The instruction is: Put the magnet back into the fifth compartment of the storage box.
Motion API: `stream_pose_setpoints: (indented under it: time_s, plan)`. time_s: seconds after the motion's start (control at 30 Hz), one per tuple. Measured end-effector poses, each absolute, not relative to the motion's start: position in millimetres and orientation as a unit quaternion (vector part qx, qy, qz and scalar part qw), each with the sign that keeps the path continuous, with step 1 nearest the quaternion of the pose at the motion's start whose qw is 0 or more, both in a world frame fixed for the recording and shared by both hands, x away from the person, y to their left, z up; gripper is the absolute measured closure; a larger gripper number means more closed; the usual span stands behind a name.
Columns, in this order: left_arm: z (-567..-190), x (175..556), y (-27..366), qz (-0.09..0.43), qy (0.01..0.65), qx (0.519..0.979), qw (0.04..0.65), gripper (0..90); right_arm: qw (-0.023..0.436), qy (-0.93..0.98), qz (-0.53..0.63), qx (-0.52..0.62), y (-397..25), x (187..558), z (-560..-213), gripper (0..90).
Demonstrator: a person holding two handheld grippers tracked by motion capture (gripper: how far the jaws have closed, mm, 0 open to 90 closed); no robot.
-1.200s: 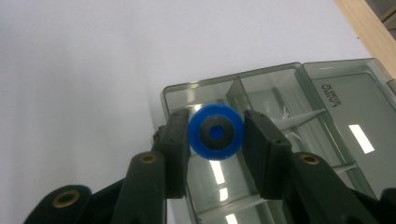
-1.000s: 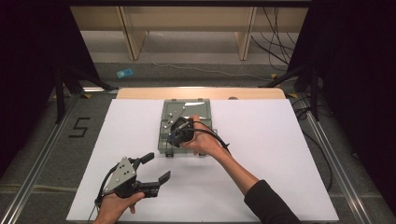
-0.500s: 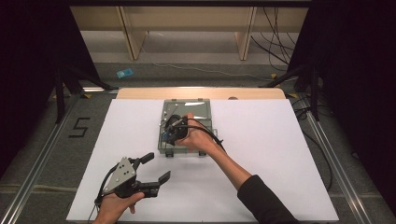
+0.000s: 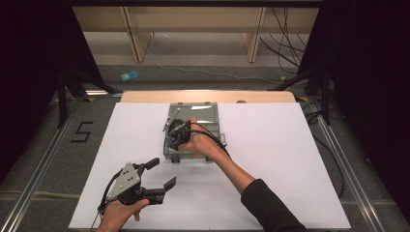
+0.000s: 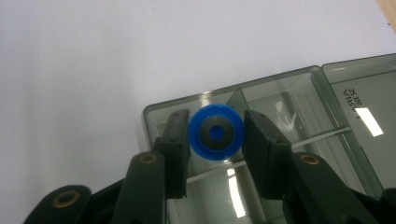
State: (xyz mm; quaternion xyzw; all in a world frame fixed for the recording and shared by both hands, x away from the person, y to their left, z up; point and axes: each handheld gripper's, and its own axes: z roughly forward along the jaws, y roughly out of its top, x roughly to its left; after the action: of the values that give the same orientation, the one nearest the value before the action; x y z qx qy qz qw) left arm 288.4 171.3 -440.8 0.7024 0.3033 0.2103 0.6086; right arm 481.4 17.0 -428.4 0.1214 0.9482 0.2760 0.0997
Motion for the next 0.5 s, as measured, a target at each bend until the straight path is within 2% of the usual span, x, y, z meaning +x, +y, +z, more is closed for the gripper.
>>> stream_pose_setpoints:
  time_s: [0.3,0.5]
  plan:
    - [-440.6,288.3,171.3,0.21,0.303,0.702,0.609,16.3,0.097,0.949,0.273,0.126,22.4,485.1,-433.7,61.8]
    - [-440.5,288.4,171.6,0.21,0.303,0.701,0.61,16.3,0.099,0.947,0.275,0.131,23.4,485.4,-433.2,53.5]
